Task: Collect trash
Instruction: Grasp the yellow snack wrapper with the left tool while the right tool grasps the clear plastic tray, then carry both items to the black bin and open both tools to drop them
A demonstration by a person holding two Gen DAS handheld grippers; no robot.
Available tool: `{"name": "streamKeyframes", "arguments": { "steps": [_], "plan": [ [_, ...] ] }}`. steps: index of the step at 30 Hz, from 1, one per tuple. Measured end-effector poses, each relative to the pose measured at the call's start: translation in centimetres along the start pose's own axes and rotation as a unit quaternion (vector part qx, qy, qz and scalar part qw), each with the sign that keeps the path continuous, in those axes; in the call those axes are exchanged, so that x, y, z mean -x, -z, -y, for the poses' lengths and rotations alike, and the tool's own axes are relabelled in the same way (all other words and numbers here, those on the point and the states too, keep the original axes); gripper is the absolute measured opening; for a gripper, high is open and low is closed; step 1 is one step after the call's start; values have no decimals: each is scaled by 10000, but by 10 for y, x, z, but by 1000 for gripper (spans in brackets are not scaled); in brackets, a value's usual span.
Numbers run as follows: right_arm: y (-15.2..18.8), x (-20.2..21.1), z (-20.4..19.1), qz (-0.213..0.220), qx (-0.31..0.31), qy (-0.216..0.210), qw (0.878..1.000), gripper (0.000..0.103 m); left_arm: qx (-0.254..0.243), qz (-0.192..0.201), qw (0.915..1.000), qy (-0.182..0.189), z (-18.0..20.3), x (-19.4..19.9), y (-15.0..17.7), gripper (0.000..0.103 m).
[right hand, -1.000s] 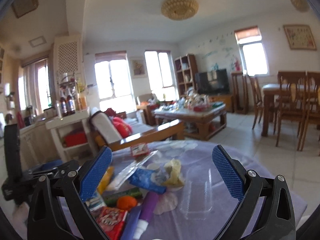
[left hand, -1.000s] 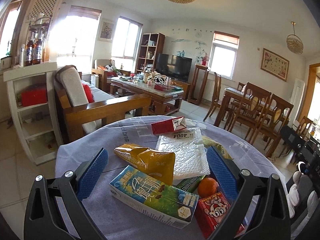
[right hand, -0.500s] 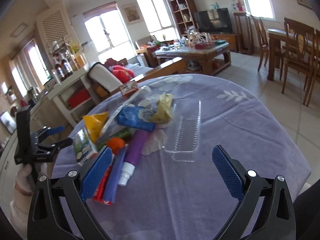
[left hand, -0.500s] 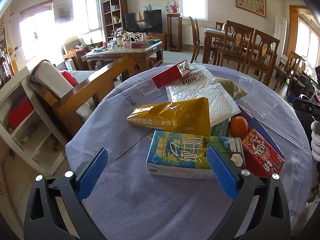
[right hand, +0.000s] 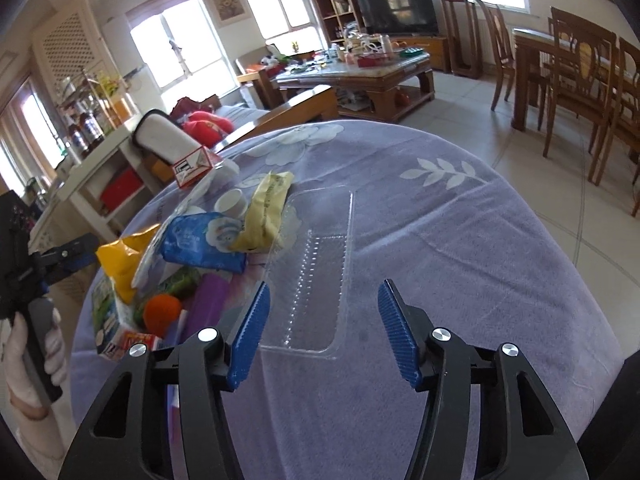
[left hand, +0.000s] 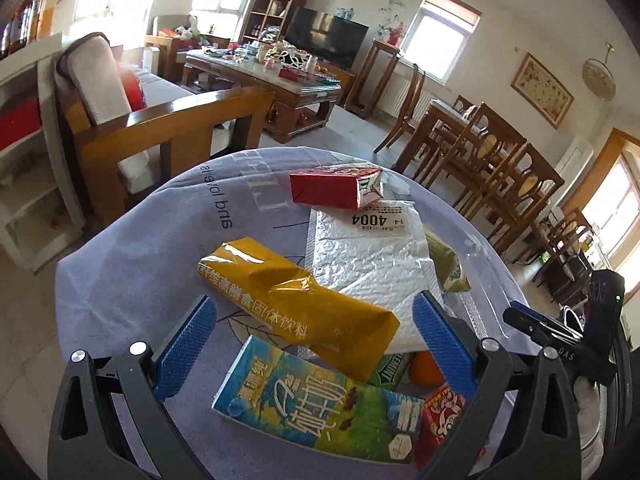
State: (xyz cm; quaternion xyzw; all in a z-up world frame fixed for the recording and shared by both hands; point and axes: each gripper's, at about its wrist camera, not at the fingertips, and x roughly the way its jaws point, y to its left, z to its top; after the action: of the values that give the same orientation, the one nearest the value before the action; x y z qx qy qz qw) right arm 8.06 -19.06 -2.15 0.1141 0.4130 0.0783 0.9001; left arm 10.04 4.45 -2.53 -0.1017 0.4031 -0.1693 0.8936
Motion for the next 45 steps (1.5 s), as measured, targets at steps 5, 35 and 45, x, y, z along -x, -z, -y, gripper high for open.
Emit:
{"name": "streamKeyframes", "arguments": {
  "steps": [5, 35, 45],
  "plan": [
    [-5, -15, 6, -174, -80, -9, 9998, 36, 147, -85, 9998, -115, 2, -10, -8, 91],
    [-1, -14, 11, 6, -198, -163, 9997, 4, 60, 446, 9985, 303, -13, 8, 0, 11],
    [-3, 36, 14, 416, -142, -437, 9981, 4, -223, 831, 9909, 1037, 34, 45, -2, 12]
  ]
}}
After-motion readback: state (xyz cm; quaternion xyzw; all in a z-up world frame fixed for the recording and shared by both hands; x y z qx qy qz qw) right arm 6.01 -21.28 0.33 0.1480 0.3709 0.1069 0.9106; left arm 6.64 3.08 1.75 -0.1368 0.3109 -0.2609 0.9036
